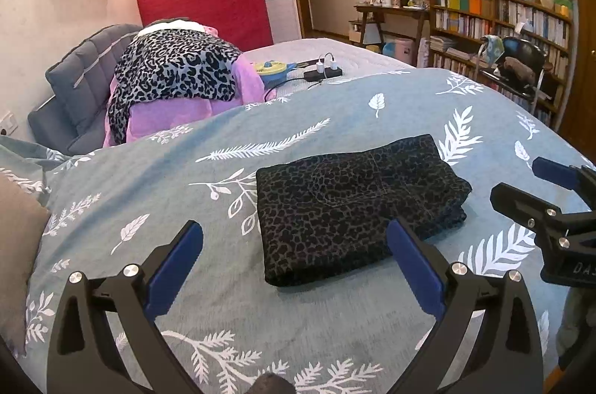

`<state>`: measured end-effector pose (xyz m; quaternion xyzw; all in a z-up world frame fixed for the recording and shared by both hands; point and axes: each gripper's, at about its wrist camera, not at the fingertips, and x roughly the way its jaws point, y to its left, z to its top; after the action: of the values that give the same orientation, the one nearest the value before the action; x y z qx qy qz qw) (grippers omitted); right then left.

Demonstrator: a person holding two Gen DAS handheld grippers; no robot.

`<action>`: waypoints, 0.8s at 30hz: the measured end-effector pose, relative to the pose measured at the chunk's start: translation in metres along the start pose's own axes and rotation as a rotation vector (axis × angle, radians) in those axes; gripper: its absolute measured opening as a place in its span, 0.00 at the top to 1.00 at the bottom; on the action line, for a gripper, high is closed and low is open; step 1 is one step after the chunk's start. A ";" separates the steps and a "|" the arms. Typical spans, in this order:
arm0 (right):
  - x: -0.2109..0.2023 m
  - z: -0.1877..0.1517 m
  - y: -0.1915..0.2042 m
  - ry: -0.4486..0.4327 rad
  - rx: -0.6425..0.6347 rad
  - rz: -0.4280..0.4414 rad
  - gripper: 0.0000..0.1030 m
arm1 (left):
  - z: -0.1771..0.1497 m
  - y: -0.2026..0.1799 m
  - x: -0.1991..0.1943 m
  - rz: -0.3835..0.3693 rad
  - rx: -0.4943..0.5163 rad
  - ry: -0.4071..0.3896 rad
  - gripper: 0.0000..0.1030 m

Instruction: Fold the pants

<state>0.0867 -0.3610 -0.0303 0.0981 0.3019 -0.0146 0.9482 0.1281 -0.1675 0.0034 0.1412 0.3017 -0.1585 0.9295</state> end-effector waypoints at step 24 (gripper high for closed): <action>-0.021 -0.018 0.019 -0.007 -0.060 -0.039 0.03 | -0.016 -0.002 -0.023 0.032 -0.021 0.019 0.05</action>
<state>0.0607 -0.3396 -0.0296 0.0635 0.3008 -0.0244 0.9513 0.1019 -0.1587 0.0044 0.1379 0.3097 -0.1392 0.9304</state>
